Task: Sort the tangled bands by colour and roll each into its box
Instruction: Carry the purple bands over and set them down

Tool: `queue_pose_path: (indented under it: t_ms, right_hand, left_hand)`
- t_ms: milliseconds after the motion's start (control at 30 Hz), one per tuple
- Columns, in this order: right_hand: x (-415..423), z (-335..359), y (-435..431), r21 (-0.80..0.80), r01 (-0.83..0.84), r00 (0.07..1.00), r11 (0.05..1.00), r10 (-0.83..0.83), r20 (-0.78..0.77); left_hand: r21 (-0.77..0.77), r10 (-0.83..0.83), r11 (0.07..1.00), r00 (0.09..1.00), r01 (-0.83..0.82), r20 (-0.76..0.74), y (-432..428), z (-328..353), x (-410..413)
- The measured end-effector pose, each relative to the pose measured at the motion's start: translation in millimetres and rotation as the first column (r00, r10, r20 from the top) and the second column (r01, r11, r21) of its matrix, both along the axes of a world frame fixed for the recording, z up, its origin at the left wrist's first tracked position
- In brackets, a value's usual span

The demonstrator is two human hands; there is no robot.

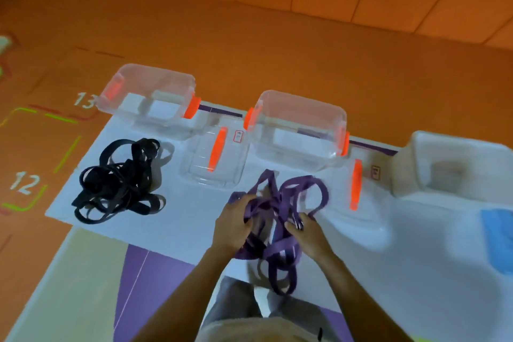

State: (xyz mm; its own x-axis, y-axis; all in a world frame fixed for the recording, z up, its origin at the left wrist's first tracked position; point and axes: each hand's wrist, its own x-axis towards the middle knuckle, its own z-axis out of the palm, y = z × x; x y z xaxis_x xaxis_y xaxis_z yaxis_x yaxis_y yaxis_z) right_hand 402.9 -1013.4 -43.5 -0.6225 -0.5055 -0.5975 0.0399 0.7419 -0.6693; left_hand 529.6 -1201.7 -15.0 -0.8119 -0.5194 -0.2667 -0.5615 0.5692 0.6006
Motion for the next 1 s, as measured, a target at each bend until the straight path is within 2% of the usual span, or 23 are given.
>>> queue_pose_path:
  t_ms: [67,133,233,433,600,700,800,933,1000]
  right_hand:
    - [6,-4,-2,0.022,0.067,0.998,0.998,-0.066,-0.005]
    - [10,-7,-4,0.041,0.094,0.995,0.995,-0.093,-0.031]
    - [21,-9,-6,0.042,0.132,0.990,0.990,-0.130,-0.046]
    - [48,-4,-6,0.116,0.154,0.972,0.981,-0.130,-0.195]
    - [60,-4,-5,0.203,0.186,0.965,0.961,-0.139,-0.224]
    - [63,-3,-5,0.238,0.180,0.967,0.954,-0.127,-0.222]
    - [72,2,-7,0.271,0.165,0.955,0.948,-0.084,-0.285]
    - [83,6,-9,0.278,0.131,0.918,0.951,-0.011,-0.395]
    - [90,1,-8,0.262,0.063,0.914,0.963,0.049,-0.403]
  left_hand:
    - [0.015,-0.075,0.997,0.992,0.074,0.099,-13,-13,2]
    - [0.048,-0.141,0.990,0.981,0.136,0.130,-26,-20,1]
    - [0.086,-0.200,0.978,0.975,0.191,0.100,-41,-29,6]
    - [0.168,-0.281,0.947,0.960,0.275,0.012,-66,-44,23]
    - [0.165,-0.302,0.939,0.953,0.301,-0.021,-80,-45,39]
    - [0.126,-0.339,0.932,0.940,0.340,-0.031,-84,-40,43]
    - [0.071,-0.345,0.937,0.938,0.343,0.029,-84,-32,43]
    - [-0.126,-0.331,0.929,0.934,0.347,0.133,-79,-32,49]
    - [-0.177,-0.296,0.934,0.949,0.311,0.107,-76,-32,55]
